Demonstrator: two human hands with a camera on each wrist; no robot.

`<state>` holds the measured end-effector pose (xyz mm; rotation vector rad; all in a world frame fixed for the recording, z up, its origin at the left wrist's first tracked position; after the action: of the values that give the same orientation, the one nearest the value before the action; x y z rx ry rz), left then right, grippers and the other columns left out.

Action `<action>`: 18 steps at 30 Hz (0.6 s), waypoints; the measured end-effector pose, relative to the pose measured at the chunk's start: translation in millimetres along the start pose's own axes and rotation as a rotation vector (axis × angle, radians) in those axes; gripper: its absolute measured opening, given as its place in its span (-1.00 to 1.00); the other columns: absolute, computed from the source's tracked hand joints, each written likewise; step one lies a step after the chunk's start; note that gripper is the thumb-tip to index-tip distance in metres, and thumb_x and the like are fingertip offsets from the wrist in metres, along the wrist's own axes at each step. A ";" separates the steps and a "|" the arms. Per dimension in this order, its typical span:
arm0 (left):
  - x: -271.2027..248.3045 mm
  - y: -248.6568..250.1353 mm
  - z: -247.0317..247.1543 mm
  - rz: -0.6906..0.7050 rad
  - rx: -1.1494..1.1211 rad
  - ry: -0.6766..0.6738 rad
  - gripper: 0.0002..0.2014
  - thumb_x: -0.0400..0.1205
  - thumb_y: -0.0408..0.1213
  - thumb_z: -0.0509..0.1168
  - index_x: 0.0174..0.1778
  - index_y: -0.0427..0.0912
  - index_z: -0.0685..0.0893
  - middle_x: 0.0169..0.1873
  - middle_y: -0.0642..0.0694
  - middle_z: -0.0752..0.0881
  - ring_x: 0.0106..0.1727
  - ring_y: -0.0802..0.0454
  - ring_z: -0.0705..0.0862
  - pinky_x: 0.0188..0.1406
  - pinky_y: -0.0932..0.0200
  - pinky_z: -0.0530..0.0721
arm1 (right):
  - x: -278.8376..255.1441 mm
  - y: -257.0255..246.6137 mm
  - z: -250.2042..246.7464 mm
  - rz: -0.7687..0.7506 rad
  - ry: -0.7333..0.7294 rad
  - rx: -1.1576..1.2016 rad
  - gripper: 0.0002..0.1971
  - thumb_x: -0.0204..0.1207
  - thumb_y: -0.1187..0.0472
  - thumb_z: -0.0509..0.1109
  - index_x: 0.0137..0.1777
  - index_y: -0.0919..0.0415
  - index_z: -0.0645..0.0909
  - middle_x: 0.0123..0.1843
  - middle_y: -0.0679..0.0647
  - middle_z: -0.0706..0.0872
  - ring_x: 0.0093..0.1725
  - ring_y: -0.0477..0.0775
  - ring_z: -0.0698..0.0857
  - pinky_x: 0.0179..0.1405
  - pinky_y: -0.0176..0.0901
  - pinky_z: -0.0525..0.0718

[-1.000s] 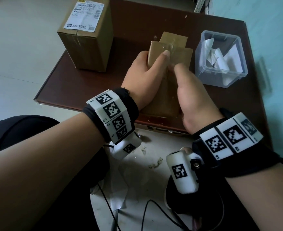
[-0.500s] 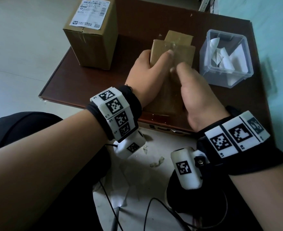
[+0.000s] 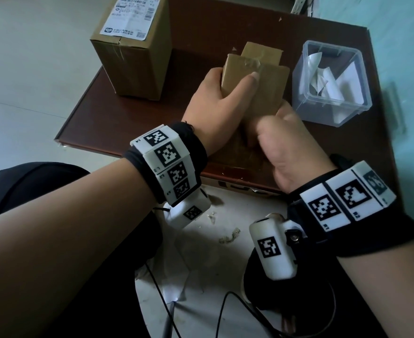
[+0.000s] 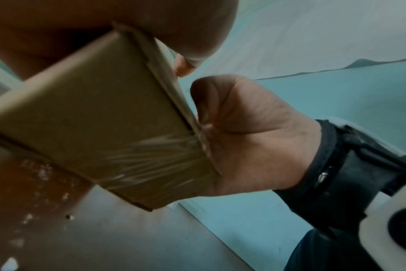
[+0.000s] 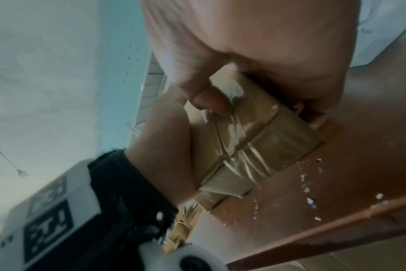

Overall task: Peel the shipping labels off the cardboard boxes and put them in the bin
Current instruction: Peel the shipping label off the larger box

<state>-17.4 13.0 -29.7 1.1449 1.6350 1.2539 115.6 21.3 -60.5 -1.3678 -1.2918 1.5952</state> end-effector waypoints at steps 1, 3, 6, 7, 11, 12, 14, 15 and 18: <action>0.0 1.2 0.0 0.011 -0.002 -0.003 -0.58 0.67 0.13 0.30 0.30 -0.09 0.62 0.03 0.03 0.76 0.01 0.11 0.79 0.02 -0.02 0.86 | -0.1 1.5 -1.0 -0.003 0.010 -0.019 -0.39 0.37 0.27 0.38 0.50 0.04 0.59 0.11 0.13 0.86 0.10 0.11 0.85 0.09 0.10 0.84; 1.0 2.4 1.1 0.026 0.003 -0.012 -0.58 0.70 0.10 0.31 0.35 -0.08 0.60 0.04 0.04 0.76 0.01 0.12 0.80 -0.03 0.03 0.87 | -1.5 3.7 1.1 0.019 0.008 0.021 -0.40 0.42 0.16 0.36 0.53 0.05 0.57 0.15 0.13 0.85 0.12 0.11 0.85 0.11 0.13 0.87; 1.7 0.1 1.8 0.000 -0.025 -0.024 -0.58 0.70 0.10 0.30 0.38 -0.08 0.59 0.03 0.03 0.77 0.00 0.10 0.80 -0.01 -0.02 0.87 | -2.3 -0.6 5.2 0.052 -0.027 0.156 -0.46 0.58 -0.12 0.35 0.50 0.10 0.65 0.26 0.20 0.86 0.23 0.19 0.87 0.19 0.28 0.87; 2.6 -1.1 2.8 -0.012 -0.050 -0.034 -0.58 0.70 0.09 0.29 0.38 -0.08 0.59 0.04 0.02 0.77 0.01 0.08 0.81 0.00 -0.06 0.88 | -2.5 -3.6 5.1 0.049 -0.039 0.179 -0.56 0.70 -0.12 0.31 0.43 0.09 0.71 0.22 0.18 0.89 0.20 0.16 0.89 0.18 0.24 0.88; 5.8 -3.6 15.7 -0.062 -0.159 -0.201 -0.47 0.59 -0.04 0.35 0.47 -0.16 0.52 0.14 -0.12 0.76 0.06 -0.05 0.83 -0.03 -0.15 0.87 | -1.9 -2.9 -1.4 0.049 -0.013 0.190 -0.53 0.74 -0.24 0.32 0.45 0.03 0.73 0.20 0.06 0.92 0.23 0.08 0.89 0.34 0.26 0.81; 5.0 -3.0 21.3 -0.081 -0.204 -0.281 -0.40 0.54 -0.12 0.37 0.51 -0.21 0.48 0.15 -0.18 0.75 0.03 -0.08 0.83 -0.10 -0.11 0.86 | -1.7 -3.1 -1.7 0.045 0.000 0.175 -0.45 0.66 -0.29 0.37 0.49 0.03 0.71 0.23 0.05 0.90 0.27 0.10 0.87 0.39 0.29 0.78; 1.5 1.3 29.1 -0.101 -0.282 -0.399 -0.30 0.46 -0.30 0.36 0.57 -0.31 0.38 0.14 -0.26 0.71 -0.06 -0.07 0.83 -0.22 0.01 0.81 | -0.6 -5.2 -6.6 0.023 0.038 0.134 -0.30 0.47 -0.37 0.42 0.52 0.01 0.67 0.28 0.03 0.88 0.34 0.10 0.83 0.43 0.29 0.73; 0.9 2.4 29.6 -0.104 -0.301 -0.414 -0.27 0.45 -0.34 0.35 0.59 -0.30 0.35 0.15 -0.27 0.69 -0.05 -0.08 0.83 -0.23 0.01 0.81 | 0.0 -6.7 -9.1 0.013 0.054 0.121 -0.27 0.44 -0.38 0.41 0.53 0.00 0.66 0.28 0.02 0.88 0.33 0.10 0.83 0.41 0.29 0.74; -0.8 2.4 28.0 -0.095 -0.320 -0.357 -0.33 0.54 -0.25 0.36 0.59 -0.24 0.36 0.25 -0.25 0.70 0.15 -0.16 0.81 0.03 -0.23 0.86 | 0.8 -7.1 -11.6 0.025 0.054 0.152 -0.38 0.56 -0.29 0.39 0.51 0.04 0.66 0.22 0.09 0.90 0.22 0.13 0.89 0.20 0.29 0.86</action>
<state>9.3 20.5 -33.6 1.0099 1.1632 1.1258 125.7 27.0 -53.6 -1.3285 -1.1026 1.6267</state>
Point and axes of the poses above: each hand's wrist, its own x-axis towards the middle knuckle, its own z-axis out of the palm, y = z × x, the point moved 10 cm from there along x, towards the middle knuckle
